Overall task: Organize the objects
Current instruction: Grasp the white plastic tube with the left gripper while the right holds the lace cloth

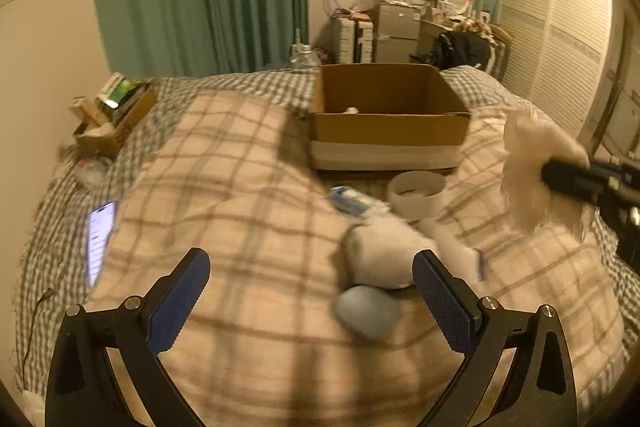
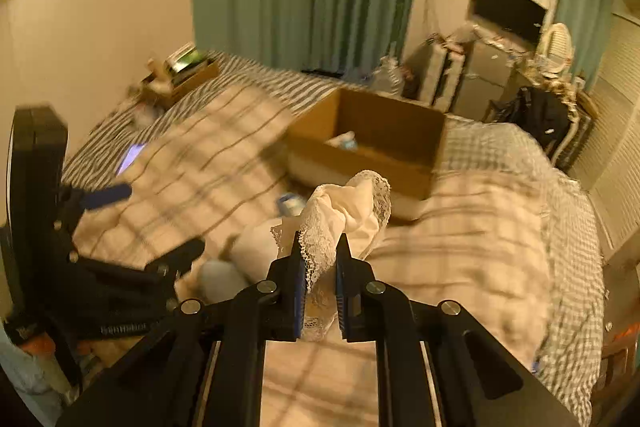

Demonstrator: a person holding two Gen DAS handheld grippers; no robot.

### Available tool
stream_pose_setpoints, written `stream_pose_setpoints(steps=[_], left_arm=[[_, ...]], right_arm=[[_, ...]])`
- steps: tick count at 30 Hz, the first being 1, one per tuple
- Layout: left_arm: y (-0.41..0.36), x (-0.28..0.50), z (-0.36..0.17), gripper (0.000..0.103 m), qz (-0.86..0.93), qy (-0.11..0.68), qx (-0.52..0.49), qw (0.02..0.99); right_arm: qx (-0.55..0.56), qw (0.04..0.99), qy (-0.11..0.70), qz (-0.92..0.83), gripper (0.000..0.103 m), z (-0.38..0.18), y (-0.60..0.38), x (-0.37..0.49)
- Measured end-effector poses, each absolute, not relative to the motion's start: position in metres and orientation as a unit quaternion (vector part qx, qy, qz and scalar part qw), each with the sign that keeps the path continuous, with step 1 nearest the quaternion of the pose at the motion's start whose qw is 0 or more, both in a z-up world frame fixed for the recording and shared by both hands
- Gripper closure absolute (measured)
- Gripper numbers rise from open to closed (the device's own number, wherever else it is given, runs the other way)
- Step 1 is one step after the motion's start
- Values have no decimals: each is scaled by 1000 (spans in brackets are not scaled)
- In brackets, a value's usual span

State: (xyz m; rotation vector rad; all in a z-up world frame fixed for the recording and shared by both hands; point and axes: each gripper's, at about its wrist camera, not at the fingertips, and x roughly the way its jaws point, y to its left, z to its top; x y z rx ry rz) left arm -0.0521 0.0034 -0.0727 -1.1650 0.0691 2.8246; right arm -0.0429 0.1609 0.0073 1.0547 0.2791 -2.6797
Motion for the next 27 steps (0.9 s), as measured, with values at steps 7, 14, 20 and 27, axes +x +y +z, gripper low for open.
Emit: stream_pose_setpoints(steps=[7,14,20,27], left_arm=[[55,-63,-84,0,912,41,-400,87],[90,-67,-110,29,887,83,-439,119],[96,-66,-126,84,855,67,-484,176],[98,-50,-111,92,864,80,-466,173]], right_arm=[[375,71,77,-921,92,-6,209,-51],[404,69,53,-911,92,-40,231,-57],[405,76,43,-910,92,-45,237,-56],[394,77,43,-915,92,-35,236,-45]])
